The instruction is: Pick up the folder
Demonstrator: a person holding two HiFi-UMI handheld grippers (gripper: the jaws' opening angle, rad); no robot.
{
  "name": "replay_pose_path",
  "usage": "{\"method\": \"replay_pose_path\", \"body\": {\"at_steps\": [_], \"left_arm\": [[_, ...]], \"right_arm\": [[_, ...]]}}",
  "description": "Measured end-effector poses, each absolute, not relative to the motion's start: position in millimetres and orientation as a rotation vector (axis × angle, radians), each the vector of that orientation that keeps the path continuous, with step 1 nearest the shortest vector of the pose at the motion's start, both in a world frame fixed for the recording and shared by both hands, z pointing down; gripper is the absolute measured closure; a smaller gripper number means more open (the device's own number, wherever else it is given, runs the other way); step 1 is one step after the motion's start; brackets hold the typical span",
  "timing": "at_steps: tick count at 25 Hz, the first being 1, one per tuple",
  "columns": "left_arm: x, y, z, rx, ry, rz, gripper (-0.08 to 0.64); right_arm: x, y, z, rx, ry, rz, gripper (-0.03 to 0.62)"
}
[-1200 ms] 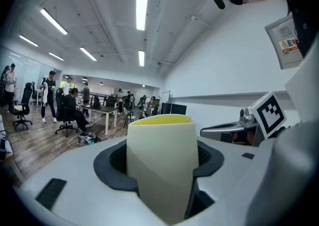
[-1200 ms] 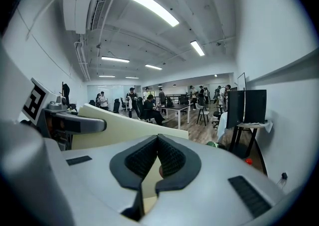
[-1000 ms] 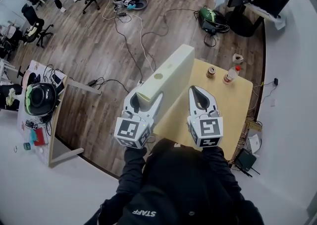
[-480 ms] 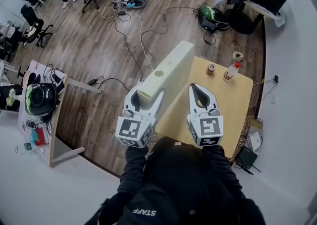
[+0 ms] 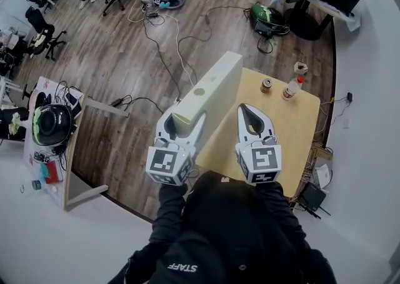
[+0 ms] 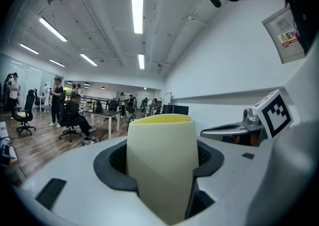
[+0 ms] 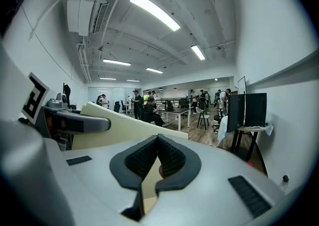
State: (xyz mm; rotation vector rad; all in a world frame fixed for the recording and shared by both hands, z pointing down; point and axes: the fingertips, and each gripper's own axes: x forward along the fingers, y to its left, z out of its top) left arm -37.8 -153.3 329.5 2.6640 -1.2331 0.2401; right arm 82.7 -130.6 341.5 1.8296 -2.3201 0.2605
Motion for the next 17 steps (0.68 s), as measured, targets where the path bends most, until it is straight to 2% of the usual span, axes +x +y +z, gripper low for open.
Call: {"method": "replay_pose_path", "body": {"at_steps": [17], "left_arm": [[-39,-153,341,2.692,-1.222,0.243,0.264]], "right_arm": [[75,-133,350,1.791,-2.327,0.263,0.571]]}}
